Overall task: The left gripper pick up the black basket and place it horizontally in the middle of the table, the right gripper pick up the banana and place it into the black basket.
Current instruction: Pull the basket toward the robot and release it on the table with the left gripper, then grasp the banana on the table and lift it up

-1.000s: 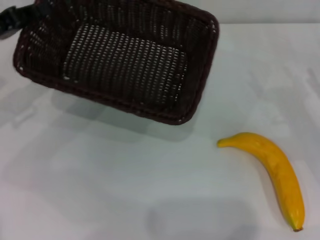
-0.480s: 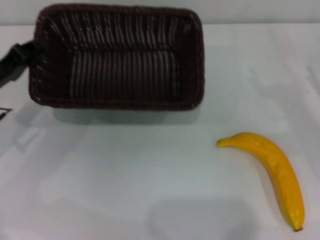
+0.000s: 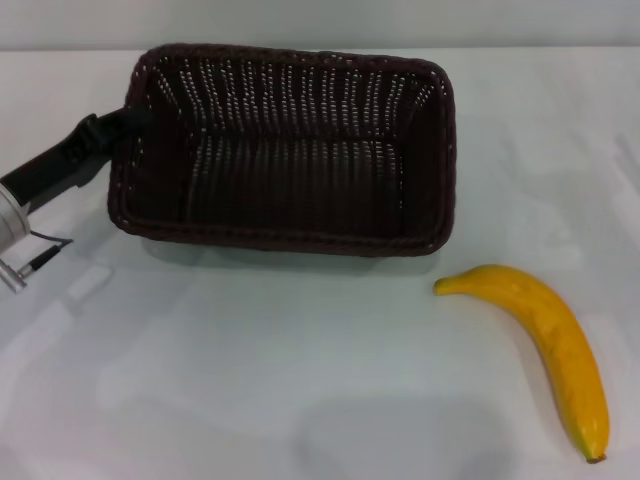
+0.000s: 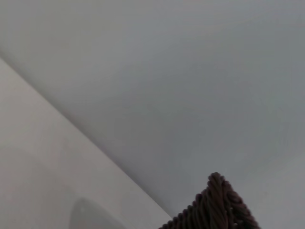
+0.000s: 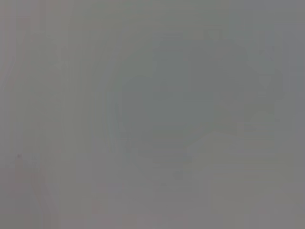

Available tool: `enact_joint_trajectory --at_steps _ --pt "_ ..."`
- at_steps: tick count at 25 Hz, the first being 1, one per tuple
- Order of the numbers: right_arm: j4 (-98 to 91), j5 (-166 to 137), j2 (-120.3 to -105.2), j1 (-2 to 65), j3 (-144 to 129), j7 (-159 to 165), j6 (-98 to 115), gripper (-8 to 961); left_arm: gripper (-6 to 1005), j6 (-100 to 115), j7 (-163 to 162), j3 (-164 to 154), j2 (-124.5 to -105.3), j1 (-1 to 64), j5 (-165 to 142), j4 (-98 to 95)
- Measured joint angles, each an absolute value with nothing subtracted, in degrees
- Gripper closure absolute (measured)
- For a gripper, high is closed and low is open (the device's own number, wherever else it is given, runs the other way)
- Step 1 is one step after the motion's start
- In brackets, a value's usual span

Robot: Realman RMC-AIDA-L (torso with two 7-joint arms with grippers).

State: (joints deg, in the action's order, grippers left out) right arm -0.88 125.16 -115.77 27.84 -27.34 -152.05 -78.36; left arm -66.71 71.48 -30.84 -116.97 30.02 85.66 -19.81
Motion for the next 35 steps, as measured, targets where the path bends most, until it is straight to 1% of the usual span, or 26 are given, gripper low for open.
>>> enact_joint_trajectory --at_steps 3,8,13,16,19,22,26,29,30,33,35 --pt "-0.65 125.15 -115.85 27.57 -27.28 -152.04 -78.47 84 781 -68.05 69.83 -30.93 -117.41 29.32 85.79 -19.61" --pt "-0.58 125.15 -115.87 27.66 -27.35 -152.01 -78.69 84 776 -70.43 68.93 -30.81 -117.59 28.19 85.69 -19.89" --pt "-0.44 125.15 -115.84 27.99 -27.32 -151.99 -78.78 84 564 -70.63 69.52 -30.53 -117.49 26.93 85.96 -21.01" --pt "-0.35 125.2 -115.84 28.11 -27.19 -151.91 -78.91 85 333 -70.65 70.76 -30.48 -117.47 25.64 86.64 -22.6" --pt "-0.37 125.22 -115.82 27.95 -27.11 -149.64 -79.12 85 222 -70.34 74.26 -30.42 -117.51 23.65 90.29 -23.39" --pt "-0.95 125.15 -115.31 27.28 -27.55 -141.83 -79.18 85 110 -69.63 80.67 -30.34 -117.79 21.44 96.08 -23.1" --pt "-7.28 125.09 -114.92 23.87 -31.59 -124.75 -79.2 85 107 -65.27 88.09 -30.3 -118.72 19.17 104.09 -22.49" --pt "-16.81 124.74 -114.58 19.53 -38.88 -111.79 -78.71 85 105 -62.63 94.99 -30.31 -118.76 18.64 110.11 -20.64" --pt "-19.79 124.3 -114.15 18.1 -40.95 -107.94 -78.41 85 104 -62.26 97.71 -30.31 -118.76 18.49 112.04 -19.96" --pt "-30.63 117.31 -111.98 14.64 -46.33 -95.04 -77.82 85 103 -61.28 103.38 -30.32 -118.78 18.16 115.33 -18.76" --pt "-38.05 110.18 -111.15 13.43 -47.64 -88.25 -77.78 85 104 -59.77 105.82 -30.32 -118.79 18.15 116.73 -18.21"
